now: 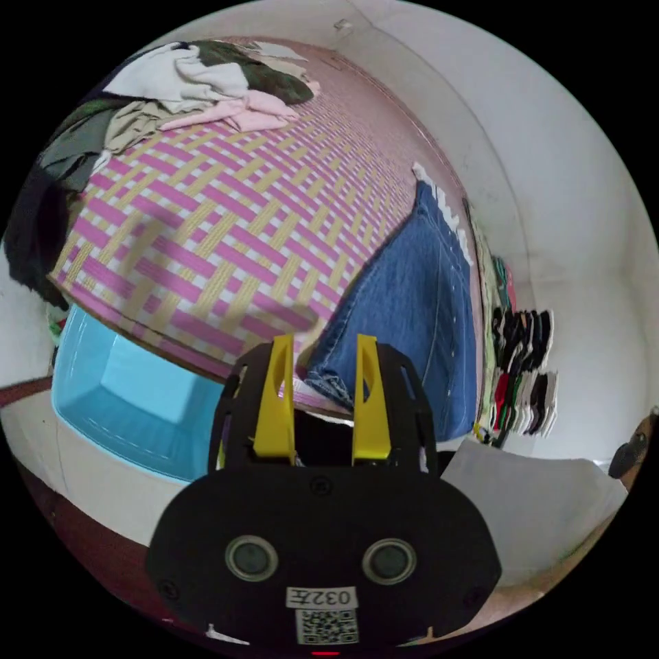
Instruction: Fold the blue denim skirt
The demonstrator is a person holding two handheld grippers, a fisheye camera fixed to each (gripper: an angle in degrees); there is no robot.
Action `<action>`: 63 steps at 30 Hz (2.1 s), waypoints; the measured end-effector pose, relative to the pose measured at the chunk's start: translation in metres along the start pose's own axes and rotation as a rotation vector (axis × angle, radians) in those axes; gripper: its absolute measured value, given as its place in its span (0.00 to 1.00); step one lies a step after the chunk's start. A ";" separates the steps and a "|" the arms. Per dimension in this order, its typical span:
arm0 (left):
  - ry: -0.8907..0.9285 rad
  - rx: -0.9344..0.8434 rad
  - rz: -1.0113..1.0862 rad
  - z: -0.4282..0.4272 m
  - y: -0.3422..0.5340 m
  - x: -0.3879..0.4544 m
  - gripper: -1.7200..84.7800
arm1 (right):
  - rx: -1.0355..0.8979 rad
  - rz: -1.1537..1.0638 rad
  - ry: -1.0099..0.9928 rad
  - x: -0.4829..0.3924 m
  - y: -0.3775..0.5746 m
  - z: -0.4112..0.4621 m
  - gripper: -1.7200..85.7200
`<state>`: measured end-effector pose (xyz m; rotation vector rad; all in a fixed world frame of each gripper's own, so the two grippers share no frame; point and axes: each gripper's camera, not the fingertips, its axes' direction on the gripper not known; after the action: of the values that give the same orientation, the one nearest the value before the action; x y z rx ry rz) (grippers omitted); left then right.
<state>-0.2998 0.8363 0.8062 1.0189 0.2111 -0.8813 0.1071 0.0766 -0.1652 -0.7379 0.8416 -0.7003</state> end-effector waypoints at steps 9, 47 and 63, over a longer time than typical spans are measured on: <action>0.137 -0.290 0.212 0.029 -0.047 0.008 0.01 | -0.295 -0.183 -0.181 -0.037 -0.056 0.019 0.02; -0.002 -0.576 0.489 0.151 -0.138 0.336 0.01 | -0.303 0.030 0.031 -0.043 -0.096 0.031 0.03; 0.023 -0.525 0.545 0.162 -0.176 0.579 0.01 | -0.060 0.170 -0.113 0.000 -0.051 -0.009 0.12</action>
<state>-0.0890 0.3526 0.4692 0.5472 0.1600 -0.2877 0.0873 0.0455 -0.1287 -0.7435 0.8142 -0.4794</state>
